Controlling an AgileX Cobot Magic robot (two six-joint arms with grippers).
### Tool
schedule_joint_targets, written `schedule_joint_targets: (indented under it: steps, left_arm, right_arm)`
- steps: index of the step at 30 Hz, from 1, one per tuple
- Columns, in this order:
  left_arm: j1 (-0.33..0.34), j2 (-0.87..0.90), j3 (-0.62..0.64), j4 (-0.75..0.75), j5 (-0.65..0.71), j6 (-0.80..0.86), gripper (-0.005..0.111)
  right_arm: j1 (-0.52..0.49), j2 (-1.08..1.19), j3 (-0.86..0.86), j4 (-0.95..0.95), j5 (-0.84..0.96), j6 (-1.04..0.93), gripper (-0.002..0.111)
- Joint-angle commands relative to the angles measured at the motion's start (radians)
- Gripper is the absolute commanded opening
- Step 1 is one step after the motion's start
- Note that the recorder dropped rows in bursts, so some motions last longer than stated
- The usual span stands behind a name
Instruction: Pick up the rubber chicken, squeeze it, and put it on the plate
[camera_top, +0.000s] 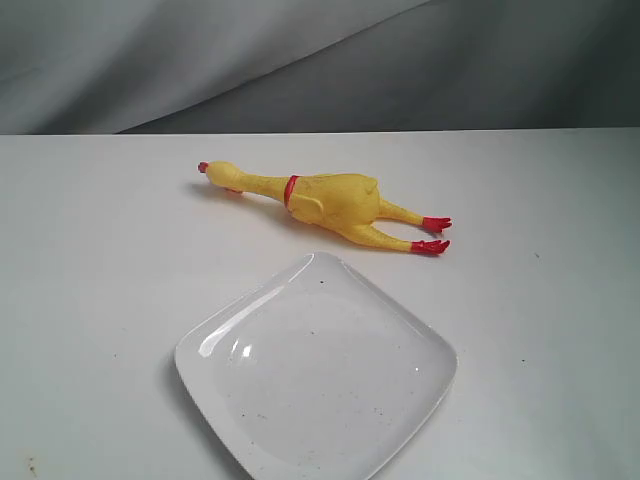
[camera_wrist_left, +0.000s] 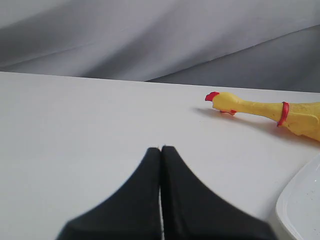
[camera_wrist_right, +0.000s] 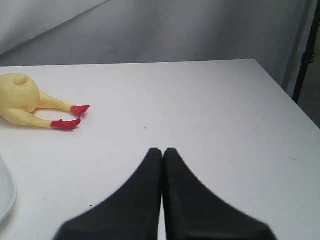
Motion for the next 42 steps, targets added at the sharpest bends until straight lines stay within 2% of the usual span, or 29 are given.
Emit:
schedule_joint_targets:
  steps: [1, 8, 10, 12, 14, 17, 24, 30, 31, 32, 35, 39, 42]
  left_arm:
    - [0.001, -0.003, 0.005, -0.007, -0.005, 0.001, 0.000]
    - [0.001, -0.003, 0.005, -0.007, -0.005, 0.001, 0.000]
    - [0.001, -0.003, 0.005, -0.007, -0.005, 0.001, 0.000]
    - [0.001, -0.003, 0.005, -0.007, -0.005, 0.001, 0.000]
    - [0.001, -0.003, 0.005, -0.007, -0.005, 0.001, 0.000]
    - [0.001, -0.003, 0.005, -0.007, -0.005, 0.001, 0.000]
    - [0.001, -0.003, 0.005, -0.007, -0.005, 0.001, 0.000]
    - [0.001, -0.003, 0.005, -0.007, -0.005, 0.001, 0.000]
    - [0.001, -0.003, 0.005, -0.007, -0.005, 0.001, 0.000]
    - [0.001, -0.003, 0.005, -0.007, -0.005, 0.001, 0.000]
    - [0.001, -0.003, 0.005, -0.007, -0.005, 0.000, 0.000]
    - [0.001, -0.003, 0.005, -0.007, -0.005, 0.000, 0.000]
    - [0.001, -0.003, 0.005, -0.007, -0.005, 0.000, 0.000]
  right_arm:
    - [-0.005, -0.004, 0.003, -0.008, -0.004, -0.002, 0.000]
    - [-0.005, -0.004, 0.003, -0.008, -0.004, -0.002, 0.000]
    - [-0.005, -0.004, 0.003, -0.052, -0.053, -0.031, 0.000]
    - [-0.005, -0.004, 0.003, -0.056, -0.195, -0.030, 0.000]
    - [-0.005, -0.004, 0.003, -0.033, -0.413, -0.028, 0.000]
    - [-0.005, -0.004, 0.003, -0.033, -0.610, -0.028, 0.000]
    - [-0.005, -0.004, 0.003, -0.033, -0.906, -0.011, 0.000]
    - [-0.005, -0.004, 0.000, 0.014, -1.286, 0.316, 0.000]
    - [-0.005, -0.004, -0.022, 0.038, -1.273, 0.354, 0.000]
    - [-0.005, -0.004, -0.075, 0.080, -1.187, 0.381, 0.000]
    - [-0.005, 0.092, -0.308, 0.197, -0.805, 0.296, 0.000]
    - [-0.005, 0.324, -0.621, 0.050, -0.519, 0.230, 0.000]
    - [-0.005, 0.527, -0.879, 0.009, -0.219, 0.230, 0.000]
